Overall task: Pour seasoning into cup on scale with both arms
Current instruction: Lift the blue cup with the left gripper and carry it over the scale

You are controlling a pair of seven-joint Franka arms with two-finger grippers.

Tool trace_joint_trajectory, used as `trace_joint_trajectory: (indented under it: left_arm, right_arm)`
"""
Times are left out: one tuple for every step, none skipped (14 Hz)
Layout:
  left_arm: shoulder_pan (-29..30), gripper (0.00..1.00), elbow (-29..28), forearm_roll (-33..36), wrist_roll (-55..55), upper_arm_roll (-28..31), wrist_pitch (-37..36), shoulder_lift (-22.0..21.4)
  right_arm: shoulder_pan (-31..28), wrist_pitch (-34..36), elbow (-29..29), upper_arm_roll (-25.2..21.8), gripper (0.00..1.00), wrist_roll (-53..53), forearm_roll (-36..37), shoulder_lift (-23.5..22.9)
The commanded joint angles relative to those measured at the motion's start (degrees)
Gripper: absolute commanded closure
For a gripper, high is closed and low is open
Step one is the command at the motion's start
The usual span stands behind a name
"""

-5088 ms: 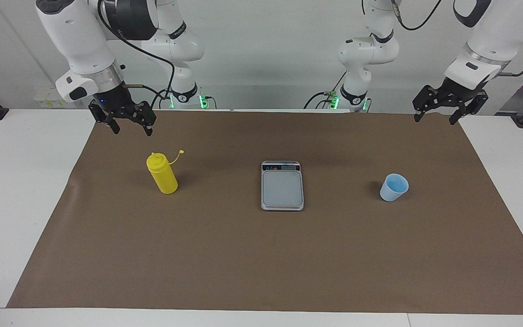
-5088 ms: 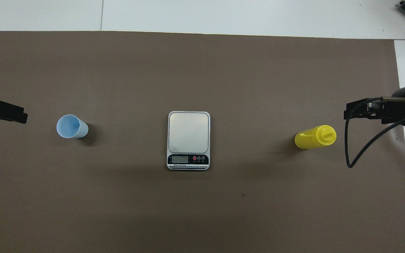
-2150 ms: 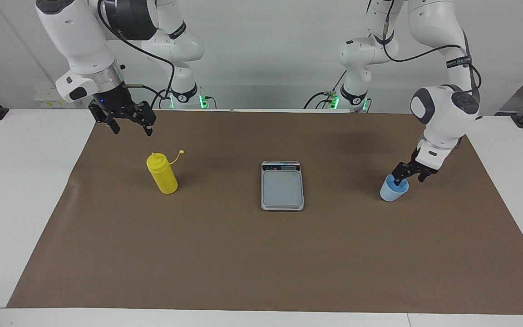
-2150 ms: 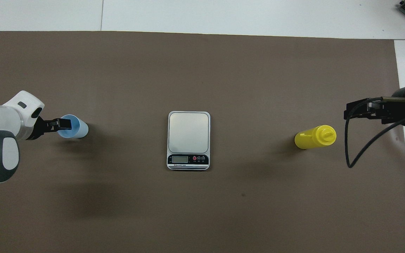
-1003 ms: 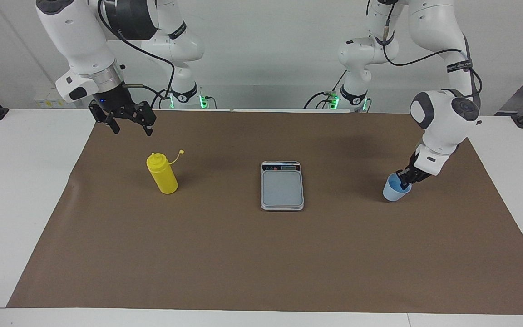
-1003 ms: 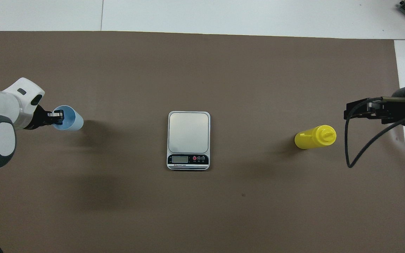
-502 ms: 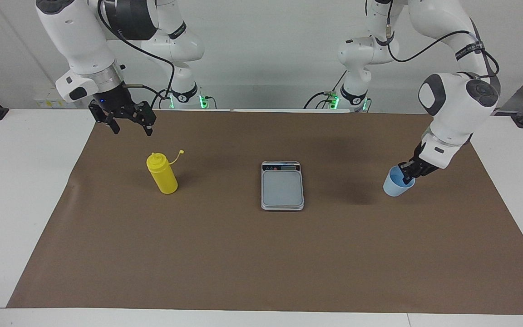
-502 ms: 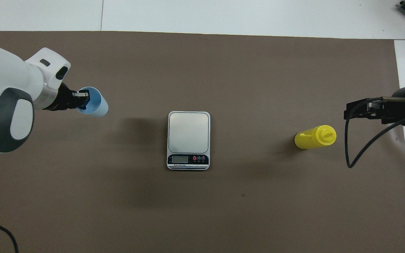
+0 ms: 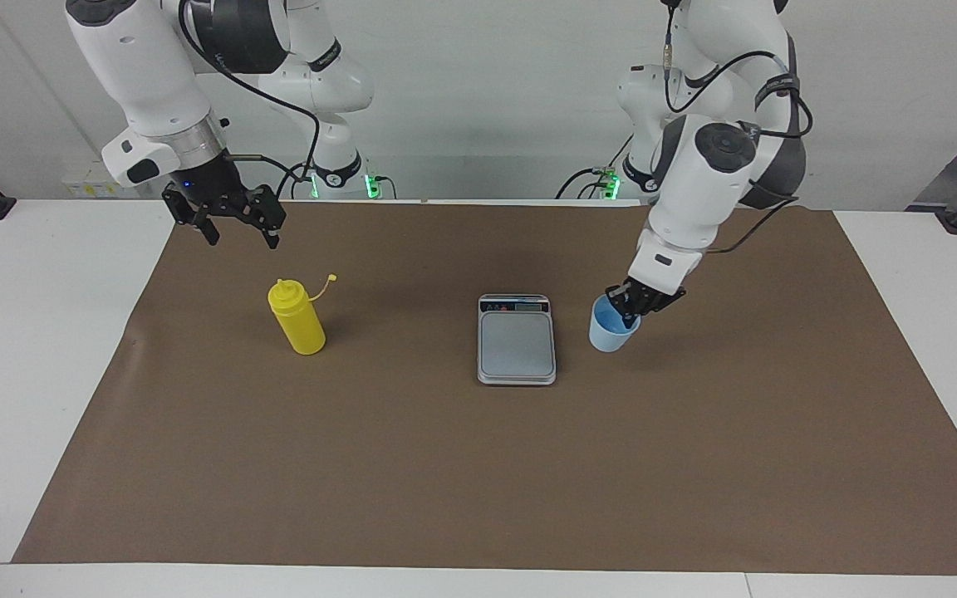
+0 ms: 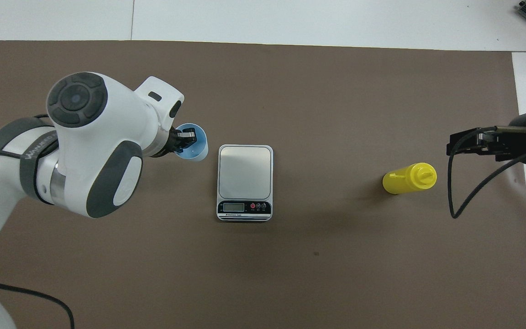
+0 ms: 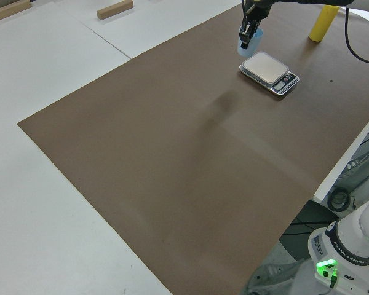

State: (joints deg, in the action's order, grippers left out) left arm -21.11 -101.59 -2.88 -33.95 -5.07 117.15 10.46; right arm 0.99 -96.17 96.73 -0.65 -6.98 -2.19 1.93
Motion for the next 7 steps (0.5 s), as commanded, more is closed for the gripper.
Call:
trace_joint_trajectory:
  left_arm:
    - [-4.9,1.00,1.6,-0.4,-4.7,0.9,3.7,4.4]
    - [-6.7,1.00,1.6,-0.1,-6.8,1.0,5.5,5.3]
    - [-8.5,1.00,1.5,0.3,-8.7,1.1,6.7,6.4]
    - [-9.5,1.00,1.5,0.6,-9.6,1.1,7.5,7.4]
    - [-10.1,1.00,1.1,1.2,-10.2,1.1,8.1,7.6]
    - [-10.3,1.00,1.0,1.5,-10.5,1.1,8.1,7.6]
    - [-10.3,1.00,0.8,1.5,-10.6,1.1,8.1,7.6]
  right_arm:
    - [-0.6,1.2,-0.1,0.2,0.00,0.8,0.0,0.5]
    - [-0.6,1.2,-0.1,0.2,0.00,0.8,0.0,0.5]
    - [-0.6,1.2,-0.1,0.2,0.00,0.8,0.0,0.5]
    - [-0.6,1.2,-0.1,0.2,0.00,0.8,0.0,0.5]
    - [-0.6,1.2,-0.1,0.2,0.00,0.8,0.0,0.5]
    - [-0.6,1.2,-0.1,0.2,0.00,0.8,0.0,0.5]
    - [-0.6,1.2,-0.1,0.2,0.00,0.8,0.0,0.5]
